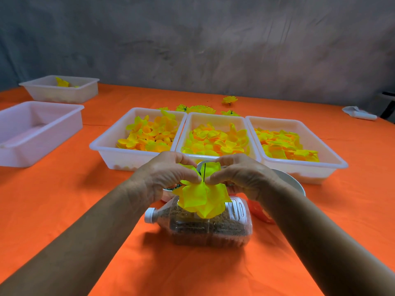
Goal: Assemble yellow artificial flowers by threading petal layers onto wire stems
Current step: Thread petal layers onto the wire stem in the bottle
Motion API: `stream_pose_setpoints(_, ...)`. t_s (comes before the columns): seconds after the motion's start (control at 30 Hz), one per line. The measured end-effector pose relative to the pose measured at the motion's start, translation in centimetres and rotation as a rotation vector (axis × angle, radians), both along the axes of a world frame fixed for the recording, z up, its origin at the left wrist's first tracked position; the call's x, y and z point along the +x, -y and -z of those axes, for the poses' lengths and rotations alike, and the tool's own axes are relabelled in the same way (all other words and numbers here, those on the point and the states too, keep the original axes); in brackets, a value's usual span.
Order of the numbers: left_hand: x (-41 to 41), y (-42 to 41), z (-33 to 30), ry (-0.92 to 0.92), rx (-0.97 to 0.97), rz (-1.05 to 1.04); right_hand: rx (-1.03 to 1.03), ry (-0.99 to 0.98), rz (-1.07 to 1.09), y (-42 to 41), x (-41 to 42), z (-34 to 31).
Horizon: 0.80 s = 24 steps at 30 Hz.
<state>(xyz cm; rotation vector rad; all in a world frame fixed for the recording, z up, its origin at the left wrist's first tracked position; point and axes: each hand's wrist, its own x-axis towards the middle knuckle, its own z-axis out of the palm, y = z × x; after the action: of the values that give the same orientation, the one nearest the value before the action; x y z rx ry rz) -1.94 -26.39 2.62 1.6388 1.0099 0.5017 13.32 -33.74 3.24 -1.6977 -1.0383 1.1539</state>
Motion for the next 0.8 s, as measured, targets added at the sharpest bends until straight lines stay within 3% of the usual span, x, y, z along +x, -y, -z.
stream_pose_setpoints(0.47,-0.25,0.26,-0.06,0.003,0.063,0.023,-0.010,-0.128,-0.054,0.44,-0.14,-0.12)
stream_pose_setpoints(0.8,-0.04,0.14,-0.19,-0.005,0.070,0.050,-0.024,-0.031,-0.003,0.37,-0.64,-0.62)
